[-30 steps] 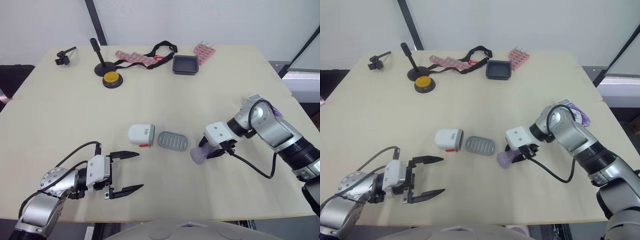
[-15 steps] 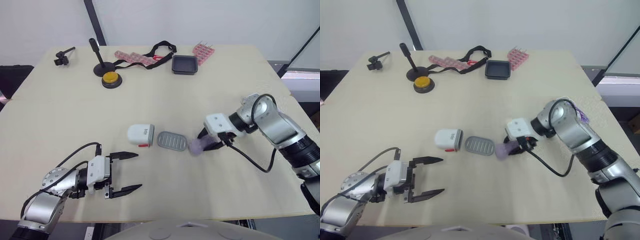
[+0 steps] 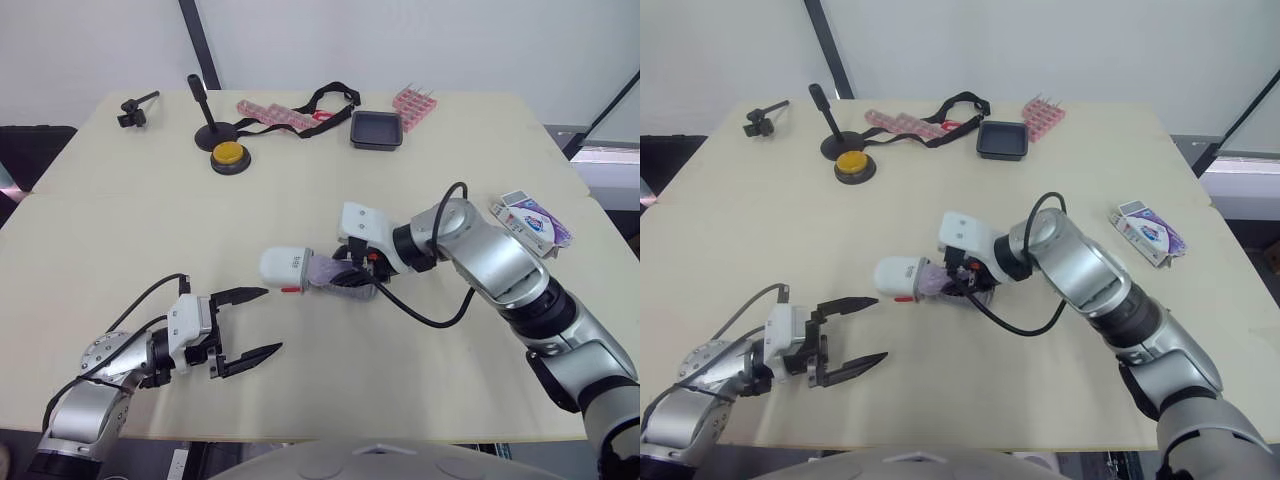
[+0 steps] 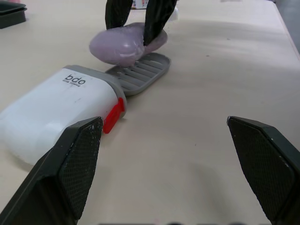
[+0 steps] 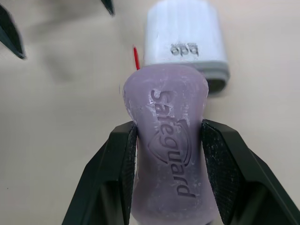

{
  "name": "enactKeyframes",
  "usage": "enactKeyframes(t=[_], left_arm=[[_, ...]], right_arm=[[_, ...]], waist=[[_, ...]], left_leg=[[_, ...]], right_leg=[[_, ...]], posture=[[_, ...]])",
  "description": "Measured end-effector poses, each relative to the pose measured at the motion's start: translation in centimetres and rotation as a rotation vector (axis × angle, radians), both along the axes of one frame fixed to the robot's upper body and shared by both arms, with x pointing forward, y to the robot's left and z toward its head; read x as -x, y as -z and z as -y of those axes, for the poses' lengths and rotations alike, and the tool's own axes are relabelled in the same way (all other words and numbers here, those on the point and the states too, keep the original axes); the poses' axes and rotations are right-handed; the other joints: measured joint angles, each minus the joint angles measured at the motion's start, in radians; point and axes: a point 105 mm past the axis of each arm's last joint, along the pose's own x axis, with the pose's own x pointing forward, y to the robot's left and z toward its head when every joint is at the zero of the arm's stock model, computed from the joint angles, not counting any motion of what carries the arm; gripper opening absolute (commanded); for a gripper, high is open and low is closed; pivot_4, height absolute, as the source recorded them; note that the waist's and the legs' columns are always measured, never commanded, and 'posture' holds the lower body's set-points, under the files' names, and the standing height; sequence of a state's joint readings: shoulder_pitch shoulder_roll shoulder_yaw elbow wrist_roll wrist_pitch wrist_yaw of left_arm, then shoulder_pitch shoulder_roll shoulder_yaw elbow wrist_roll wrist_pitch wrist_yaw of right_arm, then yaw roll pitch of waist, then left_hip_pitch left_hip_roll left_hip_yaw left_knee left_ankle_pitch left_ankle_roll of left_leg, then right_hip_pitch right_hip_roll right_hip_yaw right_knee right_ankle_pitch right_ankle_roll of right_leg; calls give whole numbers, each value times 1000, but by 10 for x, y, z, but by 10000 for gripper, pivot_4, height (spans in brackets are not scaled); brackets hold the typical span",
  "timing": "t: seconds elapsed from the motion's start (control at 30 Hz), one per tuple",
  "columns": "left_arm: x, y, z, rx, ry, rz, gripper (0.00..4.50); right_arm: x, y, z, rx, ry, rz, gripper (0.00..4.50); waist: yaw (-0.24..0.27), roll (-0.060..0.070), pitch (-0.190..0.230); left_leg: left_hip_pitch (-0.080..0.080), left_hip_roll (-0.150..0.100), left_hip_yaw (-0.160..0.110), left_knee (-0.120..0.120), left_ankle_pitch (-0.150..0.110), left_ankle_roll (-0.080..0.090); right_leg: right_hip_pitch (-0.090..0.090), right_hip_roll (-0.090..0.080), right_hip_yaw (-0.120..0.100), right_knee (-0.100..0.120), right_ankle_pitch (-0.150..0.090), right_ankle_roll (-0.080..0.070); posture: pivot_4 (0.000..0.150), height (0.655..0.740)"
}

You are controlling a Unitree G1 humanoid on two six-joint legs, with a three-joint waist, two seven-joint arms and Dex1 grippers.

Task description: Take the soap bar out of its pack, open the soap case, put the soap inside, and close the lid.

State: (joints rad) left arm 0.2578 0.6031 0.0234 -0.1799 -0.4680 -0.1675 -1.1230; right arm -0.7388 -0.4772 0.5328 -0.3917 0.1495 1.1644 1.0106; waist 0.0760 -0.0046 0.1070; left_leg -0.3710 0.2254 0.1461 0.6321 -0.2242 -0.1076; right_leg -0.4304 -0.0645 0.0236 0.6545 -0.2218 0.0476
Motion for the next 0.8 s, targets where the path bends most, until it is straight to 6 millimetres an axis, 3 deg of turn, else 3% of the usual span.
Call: enactKeyframes(t=[0.23, 0.73, 0.8], left_arm=[[1, -4, 2, 8, 1, 12, 45000], [0, -4, 3, 8, -3, 25, 45000], [1, -3, 3, 6, -3, 24, 45000]], right_arm=[[-2, 10, 8, 62, 49, -3, 16608], [-3, 17, 2, 47, 57, -26, 16608], [-2, 18, 2, 49, 55, -36, 26716]], waist=[[-1, 0, 0], [-4, 0, 0], [-4, 0, 0]], left_leg=[[4, 1, 0, -7, 3, -6], [4, 3, 0, -8, 3, -7], [4, 3, 0, -8, 3, -7]], right_leg=[[0, 2, 0, 0, 2, 4], [0, 5, 0, 0, 3, 4], [0, 5, 0, 0, 3, 4]], posture=[[1500, 7291], [1500, 7291], [1500, 7291]])
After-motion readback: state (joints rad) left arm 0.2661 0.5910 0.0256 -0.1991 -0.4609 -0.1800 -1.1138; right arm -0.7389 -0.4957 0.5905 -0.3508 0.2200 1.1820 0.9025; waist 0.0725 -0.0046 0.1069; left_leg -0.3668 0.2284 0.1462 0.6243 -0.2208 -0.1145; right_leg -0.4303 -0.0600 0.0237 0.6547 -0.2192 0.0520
